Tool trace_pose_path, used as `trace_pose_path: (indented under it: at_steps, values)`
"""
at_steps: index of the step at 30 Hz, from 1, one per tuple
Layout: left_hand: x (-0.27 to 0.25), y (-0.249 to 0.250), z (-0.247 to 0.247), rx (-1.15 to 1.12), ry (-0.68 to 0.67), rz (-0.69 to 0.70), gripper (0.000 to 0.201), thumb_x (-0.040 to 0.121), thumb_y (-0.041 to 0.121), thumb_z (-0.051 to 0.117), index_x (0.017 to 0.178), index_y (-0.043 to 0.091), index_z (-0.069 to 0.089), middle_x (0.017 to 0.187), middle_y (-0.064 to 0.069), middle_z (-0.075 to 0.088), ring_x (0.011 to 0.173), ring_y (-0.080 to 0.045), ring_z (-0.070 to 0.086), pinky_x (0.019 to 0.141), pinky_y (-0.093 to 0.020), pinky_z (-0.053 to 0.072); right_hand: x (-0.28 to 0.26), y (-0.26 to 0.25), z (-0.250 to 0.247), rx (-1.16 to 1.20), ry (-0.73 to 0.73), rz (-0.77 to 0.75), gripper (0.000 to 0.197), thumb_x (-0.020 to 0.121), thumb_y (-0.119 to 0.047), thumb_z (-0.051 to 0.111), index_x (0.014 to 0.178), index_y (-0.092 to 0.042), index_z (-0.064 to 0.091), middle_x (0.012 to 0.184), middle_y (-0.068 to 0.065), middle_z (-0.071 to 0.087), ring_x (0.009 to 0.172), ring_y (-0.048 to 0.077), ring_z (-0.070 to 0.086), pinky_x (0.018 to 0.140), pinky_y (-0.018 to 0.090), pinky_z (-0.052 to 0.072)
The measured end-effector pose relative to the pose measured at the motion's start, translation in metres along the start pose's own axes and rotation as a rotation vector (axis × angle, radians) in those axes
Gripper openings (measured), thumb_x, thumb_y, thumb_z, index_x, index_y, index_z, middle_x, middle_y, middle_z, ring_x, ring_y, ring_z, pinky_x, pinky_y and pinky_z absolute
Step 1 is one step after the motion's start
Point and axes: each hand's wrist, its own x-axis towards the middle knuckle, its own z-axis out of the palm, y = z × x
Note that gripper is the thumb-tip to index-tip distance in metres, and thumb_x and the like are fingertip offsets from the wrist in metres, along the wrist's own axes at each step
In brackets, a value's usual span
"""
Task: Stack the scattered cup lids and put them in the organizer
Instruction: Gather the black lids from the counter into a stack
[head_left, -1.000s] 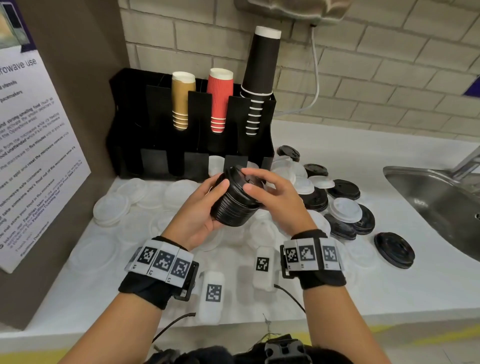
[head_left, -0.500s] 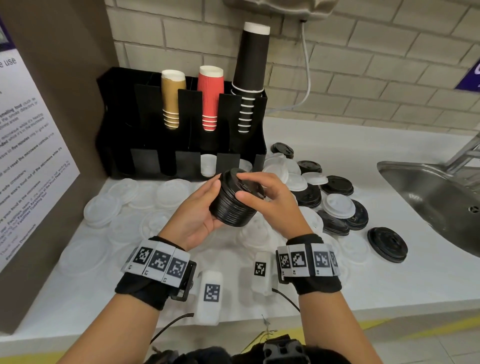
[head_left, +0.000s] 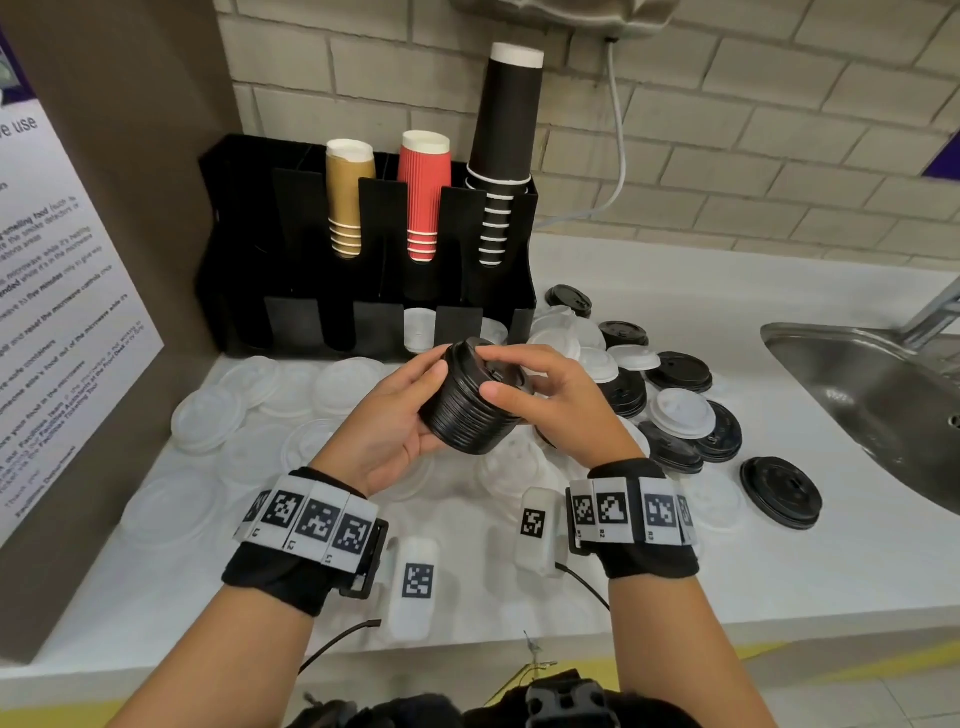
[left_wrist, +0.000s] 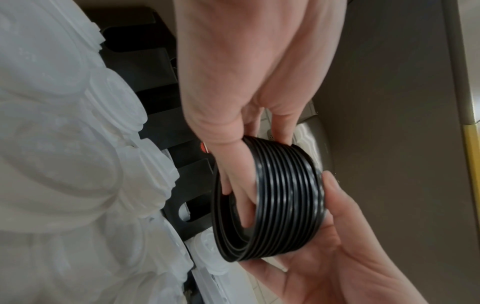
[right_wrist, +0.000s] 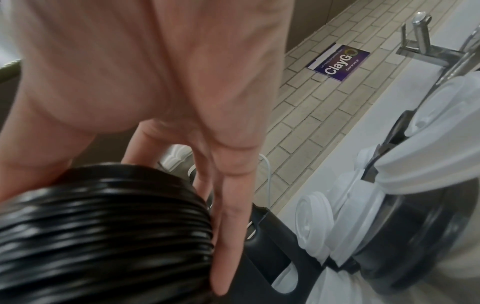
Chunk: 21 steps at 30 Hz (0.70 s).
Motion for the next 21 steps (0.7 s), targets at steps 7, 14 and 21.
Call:
trace_pose_path:
  at_steps: [7, 14, 21]
  values:
    - [0.001, 0.002, -0.004, 0.032, 0.006, -0.029, 0.035, 0.103, 0.022, 0.04, 0.136, 0.024, 0.053, 0.122, -0.003, 0.069, 0.108, -0.019, 0.068, 0.083, -0.035, 0.059, 0.002, -0.002, -0.005, -0.05, -0.067, -0.004, 0.038, 0.082, -0.016, 0.073, 0.119, -0.022, 0.067, 0.12, 0.004, 0.058, 0.118, 0.011, 0.053, 0.105, 0.032, 0.043]
    - [0.002, 0.01, -0.002, 0.019, 0.042, -0.042, 0.052, 0.081, 0.052, 0.06, 0.124, 0.023, 0.061, 0.119, -0.005, 0.07, 0.104, -0.02, 0.069, 0.074, -0.036, 0.06, 0.021, -0.02, -0.001, -0.154, -0.216, -0.067, 0.038, 0.081, -0.019, 0.075, 0.116, -0.027, 0.063, 0.111, -0.017, 0.061, 0.115, 0.006, 0.053, 0.095, 0.024, 0.046]
    - [0.011, 0.02, -0.012, -0.167, 0.128, -0.037, 0.044, 0.085, 0.035, 0.065, 0.125, 0.017, 0.059, 0.118, -0.006, 0.069, 0.108, -0.025, 0.068, 0.079, -0.041, 0.059, 0.059, -0.018, -0.054, -0.791, -0.149, 0.405, 0.035, 0.095, -0.039, 0.054, 0.122, -0.017, 0.058, 0.118, -0.001, 0.057, 0.112, 0.021, 0.053, 0.08, 0.024, 0.037]
